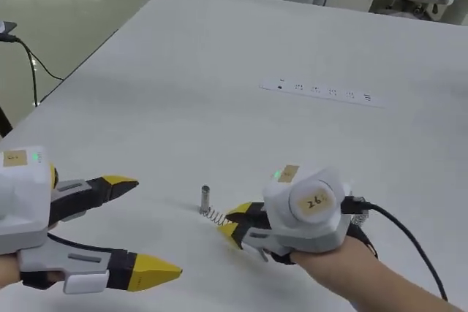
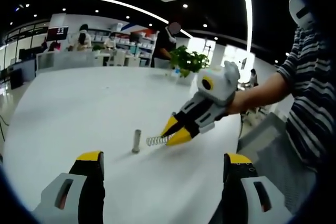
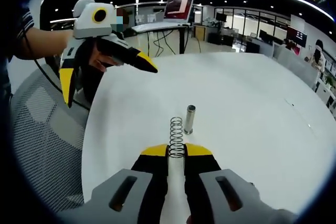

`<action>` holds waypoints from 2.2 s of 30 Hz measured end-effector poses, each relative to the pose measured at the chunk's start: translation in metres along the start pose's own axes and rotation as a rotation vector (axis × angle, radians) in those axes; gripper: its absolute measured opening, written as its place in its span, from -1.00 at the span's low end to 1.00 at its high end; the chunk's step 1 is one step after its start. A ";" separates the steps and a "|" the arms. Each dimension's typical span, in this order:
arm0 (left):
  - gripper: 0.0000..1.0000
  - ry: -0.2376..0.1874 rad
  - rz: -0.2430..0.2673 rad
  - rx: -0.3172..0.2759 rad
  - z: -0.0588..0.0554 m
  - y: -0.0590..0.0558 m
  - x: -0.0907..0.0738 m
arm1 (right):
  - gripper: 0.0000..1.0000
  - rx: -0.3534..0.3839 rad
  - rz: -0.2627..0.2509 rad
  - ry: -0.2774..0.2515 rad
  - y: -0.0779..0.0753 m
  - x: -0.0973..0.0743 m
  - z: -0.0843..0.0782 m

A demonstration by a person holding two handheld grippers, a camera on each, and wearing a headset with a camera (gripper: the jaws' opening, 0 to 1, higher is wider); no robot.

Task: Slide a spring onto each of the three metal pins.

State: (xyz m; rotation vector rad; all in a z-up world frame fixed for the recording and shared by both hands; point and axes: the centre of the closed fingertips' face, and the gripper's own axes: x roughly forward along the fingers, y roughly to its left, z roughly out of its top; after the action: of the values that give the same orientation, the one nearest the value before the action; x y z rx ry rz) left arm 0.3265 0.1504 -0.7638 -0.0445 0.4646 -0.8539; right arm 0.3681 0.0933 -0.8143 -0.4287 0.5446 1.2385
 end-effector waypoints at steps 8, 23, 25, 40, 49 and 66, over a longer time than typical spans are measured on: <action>0.77 0.008 -0.036 0.002 -0.001 -0.007 0.007 | -0.85 -0.065 0.008 0.003 -0.002 -0.029 -0.002; 0.66 0.035 -0.134 0.025 -0.001 -0.029 0.028 | -0.85 -0.162 0.071 0.018 0.007 -0.055 -0.022; 0.64 0.043 -0.150 0.034 -0.002 -0.032 0.031 | -0.85 -0.183 0.083 0.018 0.008 -0.058 -0.023; -0.05 0.066 -0.282 0.113 0.007 -0.058 0.066 | -0.85 -0.235 0.145 0.010 0.020 -0.072 -0.026; -0.33 0.078 -0.338 0.143 0.011 -0.066 0.082 | -0.85 -0.268 0.170 -0.013 0.026 -0.076 -0.020; -0.75 0.067 -0.391 0.187 0.014 -0.079 0.088 | -0.85 -0.292 0.204 -0.036 0.034 -0.084 -0.013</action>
State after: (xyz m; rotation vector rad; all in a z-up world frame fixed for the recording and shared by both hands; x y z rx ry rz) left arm 0.3256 0.0318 -0.7665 0.0680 0.4435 -1.2828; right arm 0.3145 0.0306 -0.7745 -0.6063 0.3840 1.5279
